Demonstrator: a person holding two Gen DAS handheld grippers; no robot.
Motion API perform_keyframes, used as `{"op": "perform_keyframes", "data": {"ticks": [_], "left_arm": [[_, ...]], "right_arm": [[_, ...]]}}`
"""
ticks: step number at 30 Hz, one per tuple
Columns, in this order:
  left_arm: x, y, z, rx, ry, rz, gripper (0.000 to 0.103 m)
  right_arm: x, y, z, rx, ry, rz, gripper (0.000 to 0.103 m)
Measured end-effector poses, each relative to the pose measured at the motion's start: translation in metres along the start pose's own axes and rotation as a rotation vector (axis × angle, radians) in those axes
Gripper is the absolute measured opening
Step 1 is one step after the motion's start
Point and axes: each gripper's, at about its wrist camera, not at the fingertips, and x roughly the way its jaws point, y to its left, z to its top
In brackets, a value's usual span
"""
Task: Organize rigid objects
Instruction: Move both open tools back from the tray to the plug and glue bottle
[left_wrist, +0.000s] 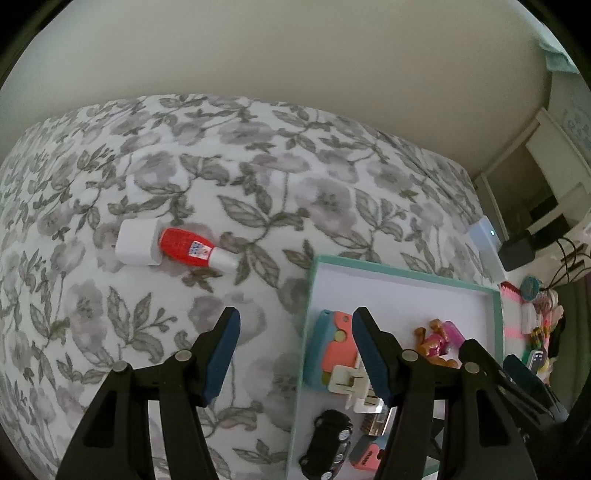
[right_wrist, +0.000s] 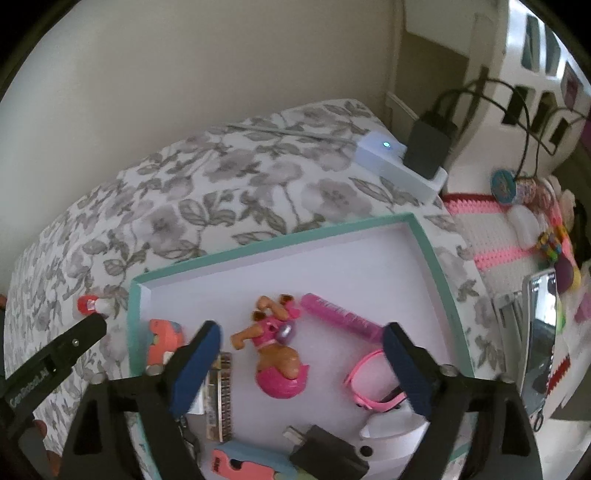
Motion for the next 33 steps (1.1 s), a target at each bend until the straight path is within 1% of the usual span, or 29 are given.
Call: {"op": "perform_keyframes", "data": {"ticks": [2,3,4,8,10,12,13,14,15,24,29,33], "left_arm": [[0.000,0.004,0.001,-0.003,-0.003,0.013,0.066],[-0.001,0.006,0.001,-0.005,-0.007,0.023,0.071],[-0.002,0.009,0.002,-0.010,-0.012,0.032,0.072],[-0.004,0.020,0.005,-0.028,-0.028,0.061,0.072],[-0.005,0.029,0.006,-0.039,-0.038,0.089,0.072],[-0.005,0.036,0.007,-0.050,-0.043,0.110,0.074],[-0.006,0.042,0.008,-0.060,-0.046,0.121,0.077],[-0.006,0.047,0.009,-0.069,-0.049,0.130,0.085],[-0.007,0.053,0.009,-0.078,-0.053,0.138,0.087],[-0.016,0.104,0.012,-0.144,-0.092,0.214,0.092],[-0.027,0.132,0.013,-0.161,-0.129,0.275,0.095],[-0.035,0.151,0.015,-0.179,-0.151,0.278,0.095]], "right_arm": [[-0.002,0.006,0.000,-0.013,-0.005,0.009,0.097],[-0.003,0.010,0.000,-0.020,-0.007,0.014,0.097],[-0.003,0.014,0.000,-0.027,-0.007,0.017,0.097],[-0.005,0.031,-0.003,-0.065,-0.014,0.032,0.098],[-0.005,0.040,-0.005,-0.091,-0.019,0.042,0.103],[-0.005,0.050,-0.007,-0.116,-0.024,0.048,0.103],[-0.005,0.056,-0.009,-0.128,-0.026,0.051,0.103],[-0.005,0.060,-0.010,-0.137,-0.027,0.056,0.103],[-0.005,0.064,-0.011,-0.149,-0.027,0.064,0.103],[-0.007,0.104,-0.023,-0.218,-0.042,0.121,0.103],[-0.007,0.124,-0.027,-0.241,-0.047,0.164,0.103],[-0.007,0.138,-0.031,-0.261,-0.054,0.184,0.103]]}}
